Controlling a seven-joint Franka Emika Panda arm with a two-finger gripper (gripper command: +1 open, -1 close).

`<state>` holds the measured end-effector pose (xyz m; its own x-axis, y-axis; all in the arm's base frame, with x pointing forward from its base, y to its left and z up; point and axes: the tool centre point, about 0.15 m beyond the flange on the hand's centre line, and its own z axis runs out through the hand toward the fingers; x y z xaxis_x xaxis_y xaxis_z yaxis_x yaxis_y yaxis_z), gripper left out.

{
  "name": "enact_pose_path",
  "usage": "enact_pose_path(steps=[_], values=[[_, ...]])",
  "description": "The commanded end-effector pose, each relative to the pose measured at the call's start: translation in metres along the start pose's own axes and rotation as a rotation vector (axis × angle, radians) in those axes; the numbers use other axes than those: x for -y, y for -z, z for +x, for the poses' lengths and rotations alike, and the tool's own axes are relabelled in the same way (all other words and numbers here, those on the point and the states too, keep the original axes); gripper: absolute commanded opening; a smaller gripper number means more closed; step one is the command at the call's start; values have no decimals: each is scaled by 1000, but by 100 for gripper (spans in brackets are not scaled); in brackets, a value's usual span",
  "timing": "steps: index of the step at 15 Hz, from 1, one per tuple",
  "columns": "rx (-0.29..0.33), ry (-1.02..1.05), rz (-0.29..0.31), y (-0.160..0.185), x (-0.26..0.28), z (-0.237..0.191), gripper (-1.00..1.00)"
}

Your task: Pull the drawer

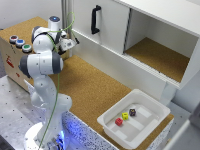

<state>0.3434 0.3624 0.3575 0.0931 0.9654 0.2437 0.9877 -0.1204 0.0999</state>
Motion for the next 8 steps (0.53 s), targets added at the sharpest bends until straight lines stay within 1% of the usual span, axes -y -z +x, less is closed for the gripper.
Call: enact_pose_path(steps=[1, 2, 3, 4, 7, 8], values=[[28, 32, -26, -6, 10, 30, -100], [26, 26, -25, 0, 12, 31, -100], [7, 22, -25, 7, 13, 33, -100], [5, 33, -24, 7, 17, 35, -100], [51, 46, -14, -16, 21, 30, -100], [69, 45, -19, -25, 20, 27, -100]])
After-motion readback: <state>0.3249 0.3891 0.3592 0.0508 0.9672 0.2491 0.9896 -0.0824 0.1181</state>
